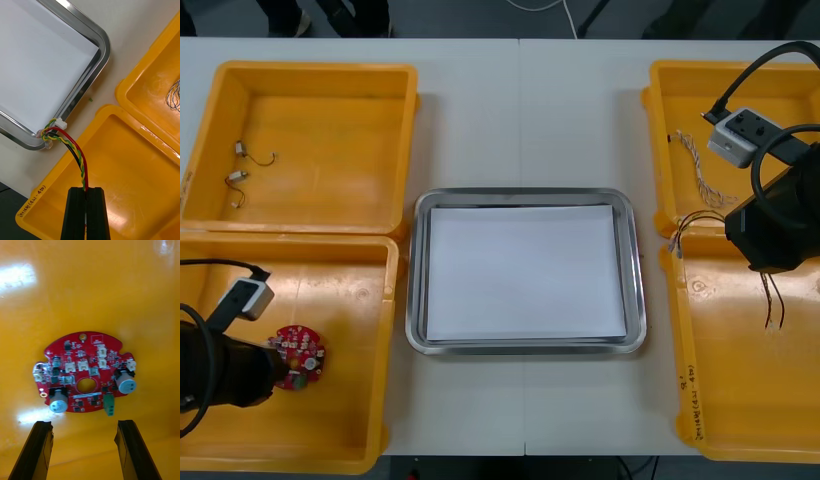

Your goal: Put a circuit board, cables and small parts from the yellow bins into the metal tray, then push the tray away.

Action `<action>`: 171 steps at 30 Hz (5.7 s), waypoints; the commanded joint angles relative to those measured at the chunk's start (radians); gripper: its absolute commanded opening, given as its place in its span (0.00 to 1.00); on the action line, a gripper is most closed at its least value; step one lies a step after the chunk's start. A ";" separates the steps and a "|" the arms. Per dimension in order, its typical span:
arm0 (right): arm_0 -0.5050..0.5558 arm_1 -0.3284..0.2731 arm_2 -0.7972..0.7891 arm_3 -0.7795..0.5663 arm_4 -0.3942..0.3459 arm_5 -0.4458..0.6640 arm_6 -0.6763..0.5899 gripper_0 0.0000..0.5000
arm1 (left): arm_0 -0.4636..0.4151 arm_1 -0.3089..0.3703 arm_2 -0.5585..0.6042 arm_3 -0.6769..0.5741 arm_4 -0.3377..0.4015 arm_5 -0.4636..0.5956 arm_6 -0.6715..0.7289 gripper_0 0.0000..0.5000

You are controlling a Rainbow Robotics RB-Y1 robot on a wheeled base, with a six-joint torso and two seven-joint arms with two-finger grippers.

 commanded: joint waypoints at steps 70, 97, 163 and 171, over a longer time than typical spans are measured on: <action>-0.031 0.007 0.012 -0.026 0.002 0.004 -0.012 0.00 | 0.063 -0.083 -0.148 0.077 -0.155 -0.156 -0.093 0.00; -0.032 0.010 0.012 -0.026 0.001 0.004 -0.005 0.00 | 0.056 -0.083 0.059 -0.259 -0.098 0.058 -0.010 0.00; -0.032 0.010 0.012 -0.027 -0.004 0.004 -0.008 0.00 | -0.929 -0.004 -0.821 0.120 -0.063 0.279 0.917 0.00; -0.032 0.010 0.012 -0.027 -0.007 0.004 -0.008 0.00 | -0.928 -0.015 -0.898 0.169 -0.054 0.279 0.918 0.00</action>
